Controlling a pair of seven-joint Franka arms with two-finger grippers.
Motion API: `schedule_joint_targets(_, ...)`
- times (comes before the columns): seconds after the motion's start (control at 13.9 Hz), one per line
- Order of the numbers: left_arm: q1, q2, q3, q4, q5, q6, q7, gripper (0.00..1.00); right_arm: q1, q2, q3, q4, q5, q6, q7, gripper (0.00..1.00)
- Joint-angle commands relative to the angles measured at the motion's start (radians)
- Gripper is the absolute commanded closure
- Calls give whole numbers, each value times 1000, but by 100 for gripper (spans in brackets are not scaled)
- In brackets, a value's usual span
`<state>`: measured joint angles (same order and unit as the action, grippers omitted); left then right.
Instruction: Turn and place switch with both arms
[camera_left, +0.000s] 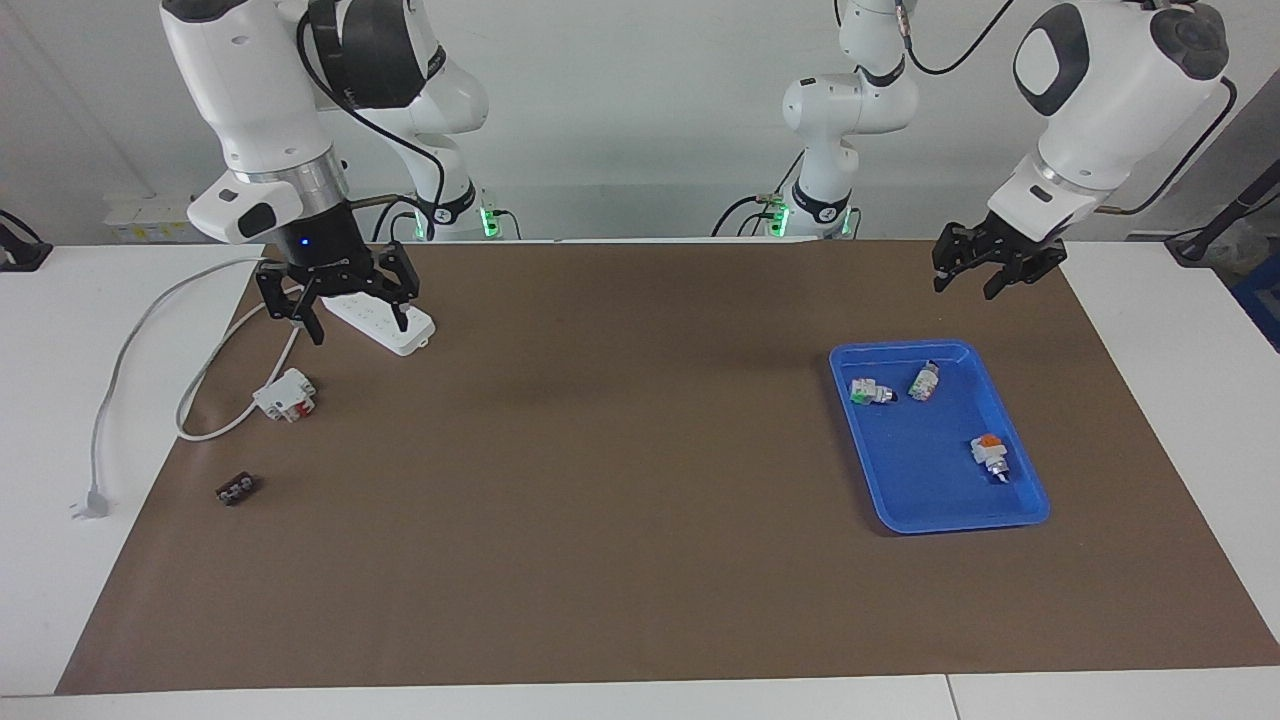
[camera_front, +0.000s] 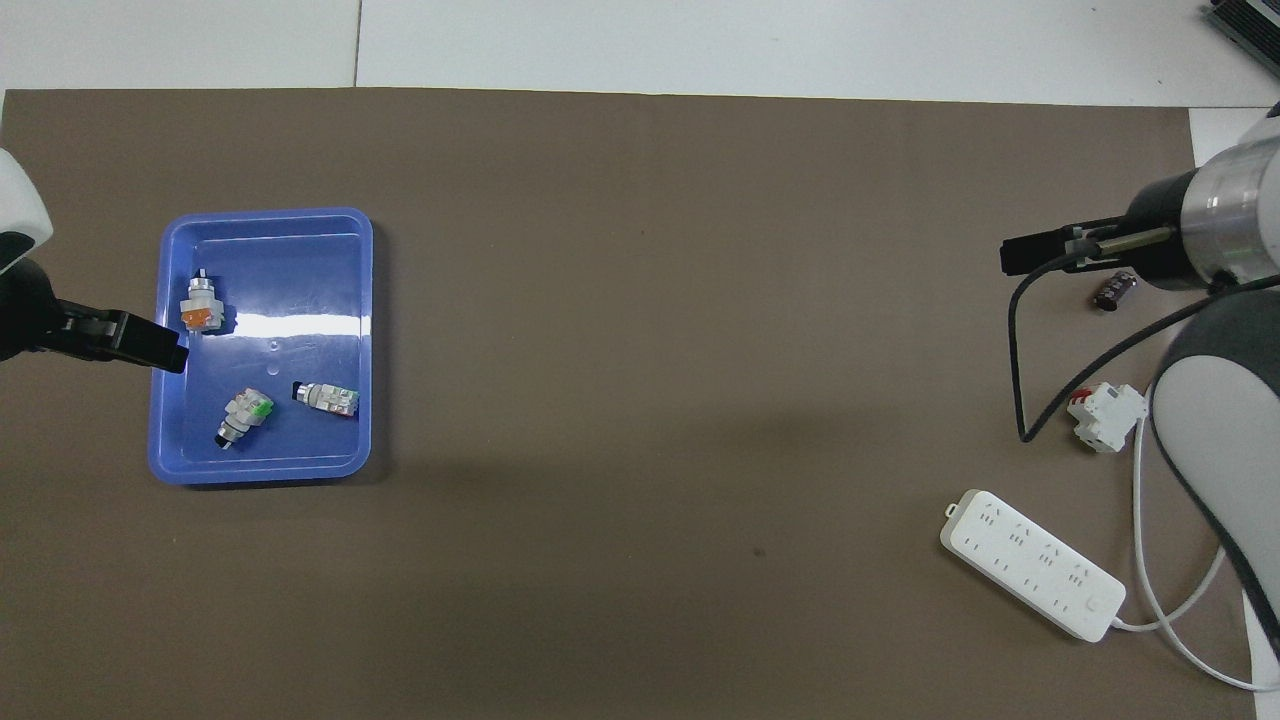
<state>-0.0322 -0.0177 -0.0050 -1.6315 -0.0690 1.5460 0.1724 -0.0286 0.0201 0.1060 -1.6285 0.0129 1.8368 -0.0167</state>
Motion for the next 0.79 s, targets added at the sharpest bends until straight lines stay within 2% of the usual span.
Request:
schedule_joint_targets(0.0,14,-17,-7,30,20,-32,-11,0,58,0,-52,51,-53,-105,72,0)
schedule_joint_targets(0.14,14,-19,-7,36,15,-27,-13,0,93,-5,-97,59,-59,-163,95,0)
schedule_joint_targets(0.36,14,-19,-9,36,20,-27,-13,0,108,-23,-117,32,-54,-231,106,0)
schedule_joint_targets(0.72,0,-31,-10,10,72,-6,-19,0,90,-65,-117,-53,-54,-229,138,0)
